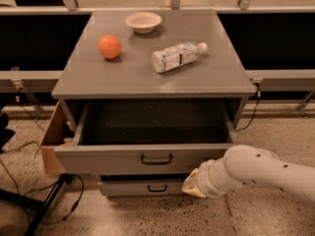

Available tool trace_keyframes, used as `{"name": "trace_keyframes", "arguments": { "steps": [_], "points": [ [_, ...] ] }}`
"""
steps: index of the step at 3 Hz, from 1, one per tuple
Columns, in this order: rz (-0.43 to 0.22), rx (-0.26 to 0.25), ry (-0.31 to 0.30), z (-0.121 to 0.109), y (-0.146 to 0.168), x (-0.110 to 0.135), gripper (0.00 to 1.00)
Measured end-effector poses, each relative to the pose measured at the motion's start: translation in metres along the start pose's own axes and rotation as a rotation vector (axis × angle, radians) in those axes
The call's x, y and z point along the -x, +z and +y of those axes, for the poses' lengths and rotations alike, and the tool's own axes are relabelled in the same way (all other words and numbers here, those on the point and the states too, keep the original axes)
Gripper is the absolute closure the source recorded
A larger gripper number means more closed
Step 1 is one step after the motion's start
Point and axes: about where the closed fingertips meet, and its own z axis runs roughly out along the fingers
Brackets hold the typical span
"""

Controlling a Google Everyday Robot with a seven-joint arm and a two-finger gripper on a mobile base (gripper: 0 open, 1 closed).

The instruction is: Close top drawer

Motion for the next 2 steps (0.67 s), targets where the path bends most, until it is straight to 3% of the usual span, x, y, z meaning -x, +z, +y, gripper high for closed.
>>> {"name": "trace_keyframes", "arguments": {
  "steps": [1,2],
  "points": [
    [0.006,-0.024,-0.083,-0.047,-0.007,0.033,1.0],
    [0.014,-0.034,-0.133,-0.079,-0.011,0.055,1.0]
  ]
}}
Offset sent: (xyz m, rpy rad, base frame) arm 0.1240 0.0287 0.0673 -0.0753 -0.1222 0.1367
